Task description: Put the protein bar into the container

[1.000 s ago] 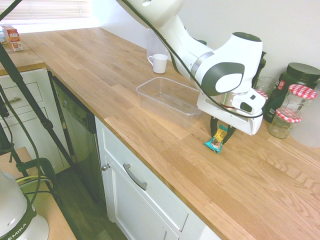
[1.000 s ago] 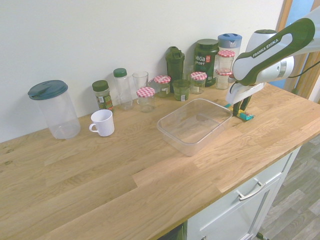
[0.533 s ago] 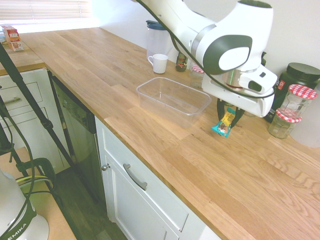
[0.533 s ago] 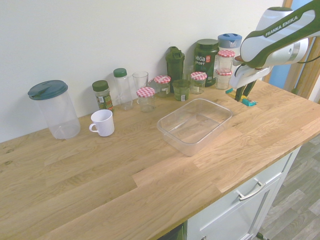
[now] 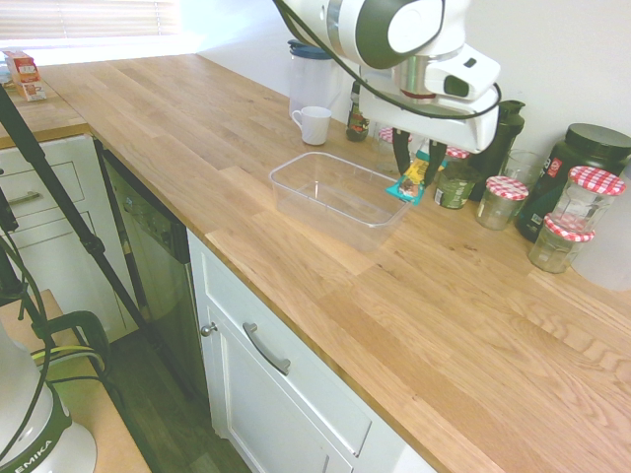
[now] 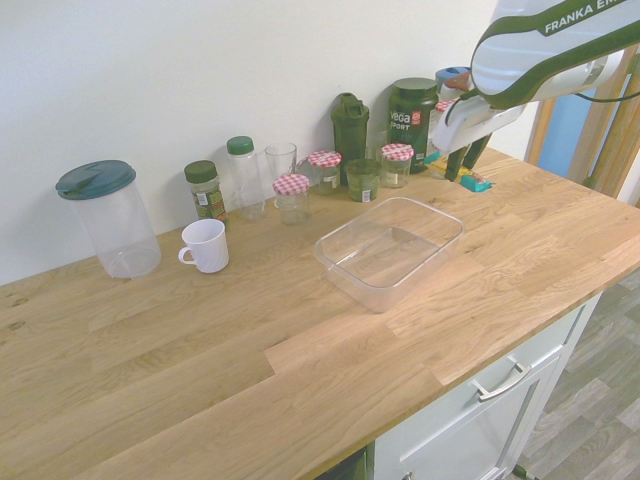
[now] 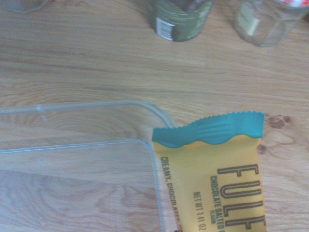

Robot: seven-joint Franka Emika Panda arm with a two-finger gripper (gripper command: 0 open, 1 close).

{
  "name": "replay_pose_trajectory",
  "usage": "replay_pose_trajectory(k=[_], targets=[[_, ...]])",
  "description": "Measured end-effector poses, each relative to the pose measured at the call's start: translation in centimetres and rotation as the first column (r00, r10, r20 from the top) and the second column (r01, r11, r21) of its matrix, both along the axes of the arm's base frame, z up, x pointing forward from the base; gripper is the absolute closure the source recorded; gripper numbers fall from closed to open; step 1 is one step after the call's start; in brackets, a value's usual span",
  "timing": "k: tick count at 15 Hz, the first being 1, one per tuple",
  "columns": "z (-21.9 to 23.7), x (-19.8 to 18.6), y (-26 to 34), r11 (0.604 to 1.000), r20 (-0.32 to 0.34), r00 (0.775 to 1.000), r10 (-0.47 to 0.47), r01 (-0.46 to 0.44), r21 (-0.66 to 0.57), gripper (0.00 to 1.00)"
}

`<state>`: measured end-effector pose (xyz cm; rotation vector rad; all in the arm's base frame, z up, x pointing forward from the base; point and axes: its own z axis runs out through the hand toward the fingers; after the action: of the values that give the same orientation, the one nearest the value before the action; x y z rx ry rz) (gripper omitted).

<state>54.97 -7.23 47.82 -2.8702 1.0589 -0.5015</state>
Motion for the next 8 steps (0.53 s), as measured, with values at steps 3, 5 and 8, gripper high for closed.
replay_pose_trajectory(k=[3,5,8], targets=[[-0.4,0.2,3.7,1.0,-0.007,1.0,0.018,-0.019,-0.012,1.0],[-0.7,0.2,5.2,0.999,-0.011,1.0,0.028,-0.028,-0.02,1.0],[-1.2,0.3,6.2,0.999,-0.018,0.999,0.028,-0.029,-0.03,1.0]])
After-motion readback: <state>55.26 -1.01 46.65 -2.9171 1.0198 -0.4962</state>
